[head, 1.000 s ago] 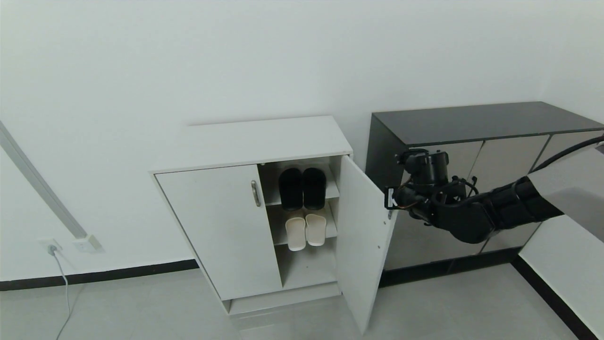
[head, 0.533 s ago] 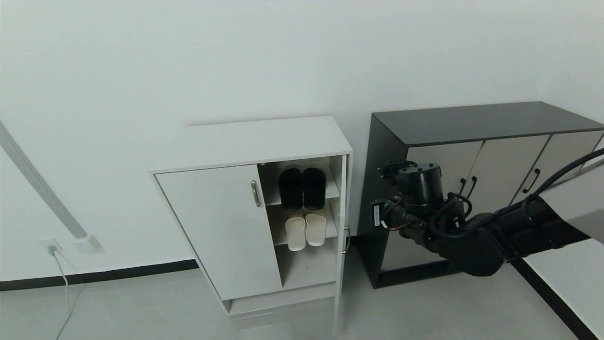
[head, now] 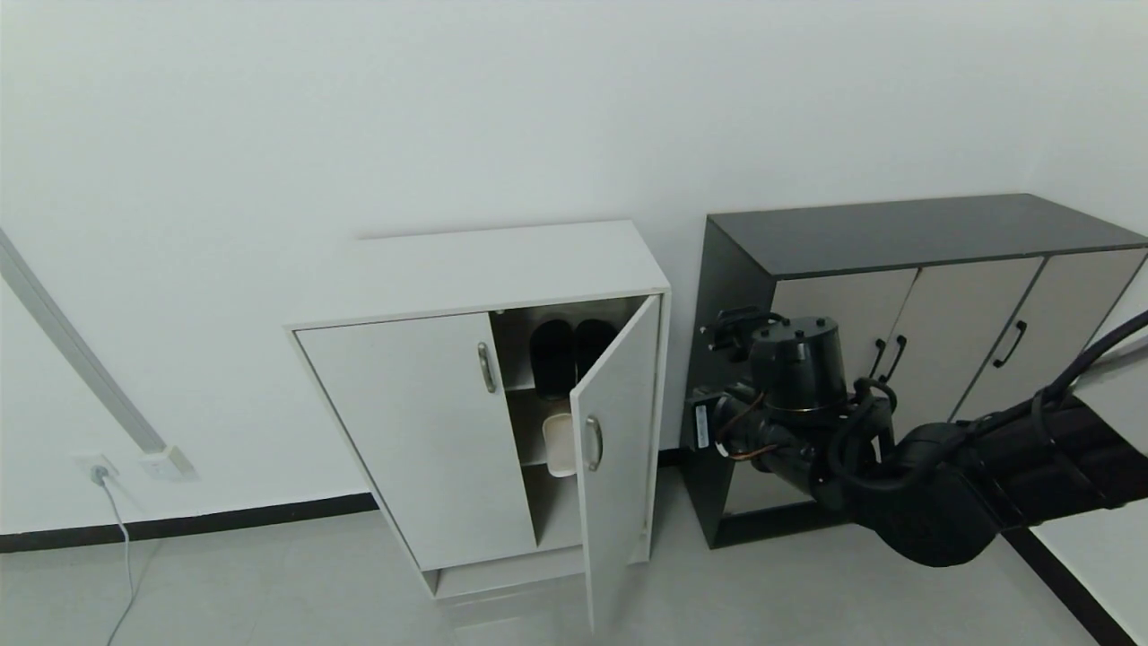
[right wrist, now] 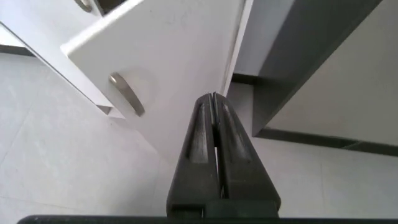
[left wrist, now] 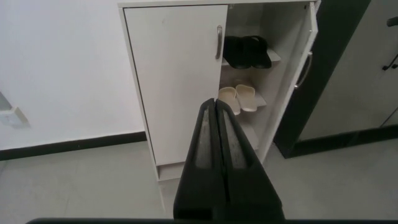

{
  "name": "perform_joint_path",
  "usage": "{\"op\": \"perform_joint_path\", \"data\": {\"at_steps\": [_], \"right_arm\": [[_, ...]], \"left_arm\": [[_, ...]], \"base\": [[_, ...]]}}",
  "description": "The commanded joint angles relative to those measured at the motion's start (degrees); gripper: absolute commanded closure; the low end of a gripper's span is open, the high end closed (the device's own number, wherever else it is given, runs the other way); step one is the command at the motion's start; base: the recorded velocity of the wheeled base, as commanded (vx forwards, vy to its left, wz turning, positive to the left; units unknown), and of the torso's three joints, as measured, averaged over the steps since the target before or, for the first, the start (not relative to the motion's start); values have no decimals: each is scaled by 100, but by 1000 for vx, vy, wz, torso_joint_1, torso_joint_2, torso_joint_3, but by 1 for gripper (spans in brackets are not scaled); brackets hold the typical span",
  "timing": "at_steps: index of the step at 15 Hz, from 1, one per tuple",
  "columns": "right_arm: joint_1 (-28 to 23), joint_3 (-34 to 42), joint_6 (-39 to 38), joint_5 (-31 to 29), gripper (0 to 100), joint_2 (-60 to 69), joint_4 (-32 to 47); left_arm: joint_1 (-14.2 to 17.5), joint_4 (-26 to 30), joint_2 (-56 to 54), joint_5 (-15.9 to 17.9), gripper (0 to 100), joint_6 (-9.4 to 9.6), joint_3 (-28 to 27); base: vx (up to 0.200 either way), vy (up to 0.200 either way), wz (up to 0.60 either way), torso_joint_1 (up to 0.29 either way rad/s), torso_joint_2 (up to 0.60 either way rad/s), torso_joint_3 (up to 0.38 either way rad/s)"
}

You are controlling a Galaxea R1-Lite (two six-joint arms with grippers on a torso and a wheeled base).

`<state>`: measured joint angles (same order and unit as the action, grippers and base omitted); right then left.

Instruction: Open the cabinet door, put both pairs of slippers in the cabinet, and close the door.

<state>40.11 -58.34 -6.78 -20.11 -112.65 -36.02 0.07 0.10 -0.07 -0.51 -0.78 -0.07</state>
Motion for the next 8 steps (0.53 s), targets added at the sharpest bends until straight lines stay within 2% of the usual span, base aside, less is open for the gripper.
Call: {"op": "perform_joint_path", "data": {"at_steps": [1, 4, 8], "right_arm": [[32, 60, -8, 16, 100, 42, -1], [15, 122, -8, 34, 100, 59, -45], [-47, 209, 71, 16, 100, 68, -300]], "left_arm": [[1, -1, 7, -2, 100, -1, -1], [1, -1, 7, -2, 100, -10, -1], [1, -1, 7, -2, 100, -10, -1]], "base": [[0, 0, 600, 2, 2, 12], [0, 0, 600, 4, 6, 2], [0, 0, 0, 0, 0, 0]]}}
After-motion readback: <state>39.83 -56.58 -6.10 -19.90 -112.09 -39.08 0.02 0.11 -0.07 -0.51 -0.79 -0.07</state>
